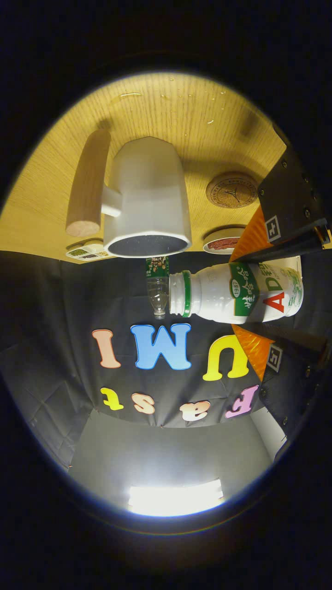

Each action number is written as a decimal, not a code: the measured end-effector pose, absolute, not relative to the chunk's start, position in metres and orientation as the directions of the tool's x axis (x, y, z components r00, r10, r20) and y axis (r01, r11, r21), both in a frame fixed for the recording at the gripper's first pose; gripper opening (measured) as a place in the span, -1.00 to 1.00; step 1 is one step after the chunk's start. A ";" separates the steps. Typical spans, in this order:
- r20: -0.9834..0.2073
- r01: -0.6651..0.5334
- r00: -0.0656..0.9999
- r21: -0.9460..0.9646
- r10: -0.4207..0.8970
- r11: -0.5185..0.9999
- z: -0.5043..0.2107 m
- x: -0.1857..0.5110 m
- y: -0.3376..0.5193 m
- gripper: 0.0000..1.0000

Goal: Take the bottle from table, then pour the juice into the cup, finally place the bottle on the coaster

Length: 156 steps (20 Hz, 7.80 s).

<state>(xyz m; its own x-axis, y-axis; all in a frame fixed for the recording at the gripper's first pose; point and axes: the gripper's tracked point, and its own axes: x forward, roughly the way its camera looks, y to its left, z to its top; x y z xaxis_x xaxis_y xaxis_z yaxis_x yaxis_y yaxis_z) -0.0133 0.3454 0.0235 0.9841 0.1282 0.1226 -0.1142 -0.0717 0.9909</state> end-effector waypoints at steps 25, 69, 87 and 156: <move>0.163 -0.147 0.981 0.979 0.108 -0.141 0.043 -0.009 0.344 0.31; 0.197 -0.182 0.980 0.949 0.034 -0.256 0.052 -0.002 0.321 0.30; 0.227 -0.225 0.973 0.924 -0.029 -0.309 0.057 -0.004 0.311 0.30; 0.187 -0.190 0.981 0.911 -0.044 -0.367 0.038 -0.004 0.303 0.30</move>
